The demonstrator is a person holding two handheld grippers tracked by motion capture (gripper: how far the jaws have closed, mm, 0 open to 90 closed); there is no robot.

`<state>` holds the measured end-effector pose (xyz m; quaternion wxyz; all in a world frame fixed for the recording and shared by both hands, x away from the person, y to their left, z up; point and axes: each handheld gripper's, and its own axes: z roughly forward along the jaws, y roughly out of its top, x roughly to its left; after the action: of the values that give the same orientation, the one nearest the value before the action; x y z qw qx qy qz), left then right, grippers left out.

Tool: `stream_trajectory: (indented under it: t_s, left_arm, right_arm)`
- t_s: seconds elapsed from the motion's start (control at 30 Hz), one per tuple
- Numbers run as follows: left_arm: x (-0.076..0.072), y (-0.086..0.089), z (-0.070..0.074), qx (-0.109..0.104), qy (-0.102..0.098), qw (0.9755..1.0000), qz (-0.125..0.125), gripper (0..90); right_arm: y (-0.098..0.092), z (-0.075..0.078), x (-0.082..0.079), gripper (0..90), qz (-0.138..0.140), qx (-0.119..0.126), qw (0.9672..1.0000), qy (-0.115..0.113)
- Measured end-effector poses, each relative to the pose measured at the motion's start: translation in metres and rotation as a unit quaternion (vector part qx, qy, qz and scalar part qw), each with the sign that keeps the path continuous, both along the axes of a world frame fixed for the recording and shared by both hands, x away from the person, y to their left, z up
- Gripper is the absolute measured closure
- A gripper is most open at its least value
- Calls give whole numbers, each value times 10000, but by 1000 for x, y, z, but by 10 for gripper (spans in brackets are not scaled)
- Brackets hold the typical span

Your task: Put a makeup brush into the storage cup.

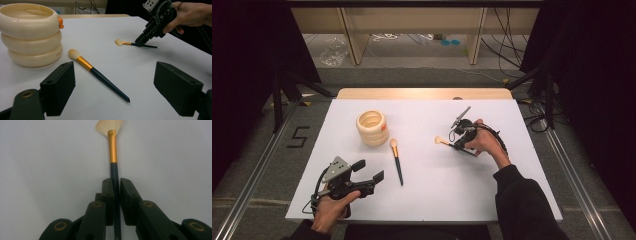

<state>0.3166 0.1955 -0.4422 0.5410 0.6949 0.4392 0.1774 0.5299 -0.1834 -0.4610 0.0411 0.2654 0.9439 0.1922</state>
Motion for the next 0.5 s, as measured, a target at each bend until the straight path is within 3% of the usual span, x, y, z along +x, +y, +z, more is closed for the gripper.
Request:
stream_trajectory:
  t_s: [0.5]
  left_arm:
    - [0, 0, 0, 14, -1, 10000, 9, 174]
  right_arm:
    - [2, 2, 7, 829, 38, -85, 9998, 195]
